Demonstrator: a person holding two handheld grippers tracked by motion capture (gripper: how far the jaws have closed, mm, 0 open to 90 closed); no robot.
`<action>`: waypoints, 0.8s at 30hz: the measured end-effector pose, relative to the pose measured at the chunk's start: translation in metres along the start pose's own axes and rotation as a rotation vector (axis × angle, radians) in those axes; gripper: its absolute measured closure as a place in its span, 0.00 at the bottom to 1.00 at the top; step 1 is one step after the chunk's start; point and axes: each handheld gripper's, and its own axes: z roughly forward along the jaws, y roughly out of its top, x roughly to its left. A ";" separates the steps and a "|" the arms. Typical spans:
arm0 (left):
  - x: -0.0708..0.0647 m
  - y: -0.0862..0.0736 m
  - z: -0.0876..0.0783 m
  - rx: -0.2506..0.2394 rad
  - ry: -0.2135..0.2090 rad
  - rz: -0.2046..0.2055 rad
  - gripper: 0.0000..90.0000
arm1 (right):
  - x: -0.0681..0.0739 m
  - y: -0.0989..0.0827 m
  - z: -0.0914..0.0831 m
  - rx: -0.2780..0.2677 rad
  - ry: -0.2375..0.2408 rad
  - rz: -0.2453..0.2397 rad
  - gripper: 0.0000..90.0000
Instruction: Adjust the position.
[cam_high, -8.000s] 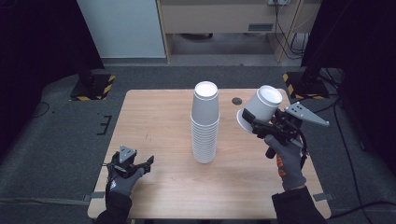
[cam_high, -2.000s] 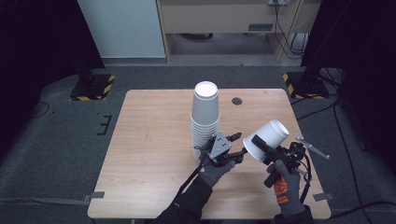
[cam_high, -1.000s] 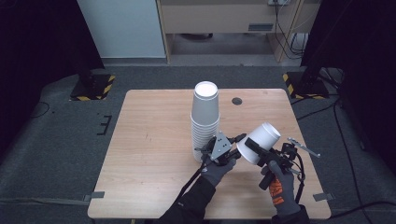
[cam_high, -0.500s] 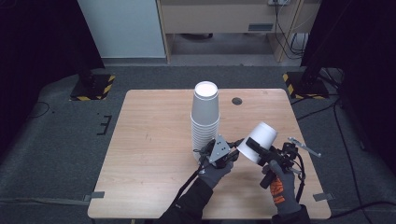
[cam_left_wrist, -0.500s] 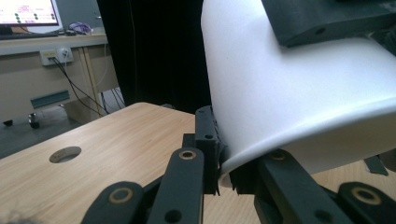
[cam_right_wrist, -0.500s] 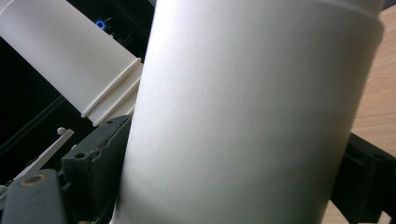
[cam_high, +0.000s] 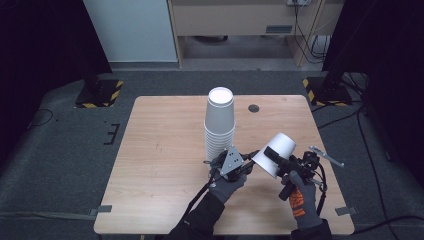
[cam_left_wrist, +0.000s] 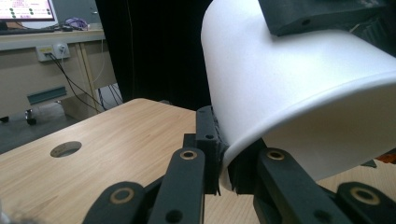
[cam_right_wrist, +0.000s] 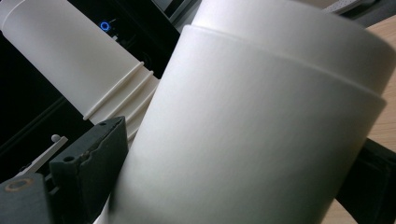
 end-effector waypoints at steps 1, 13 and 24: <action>0.000 0.000 0.000 0.000 0.000 0.000 0.93 | 0.000 0.000 0.000 0.000 0.000 0.000 0.08; 0.000 0.000 -0.007 0.020 -0.007 0.007 0.93 | -0.005 0.001 0.000 -0.004 -0.003 -0.009 0.04; 0.001 0.003 -0.013 0.031 -0.013 0.013 0.94 | -0.006 0.003 0.001 -0.017 0.001 -0.009 0.02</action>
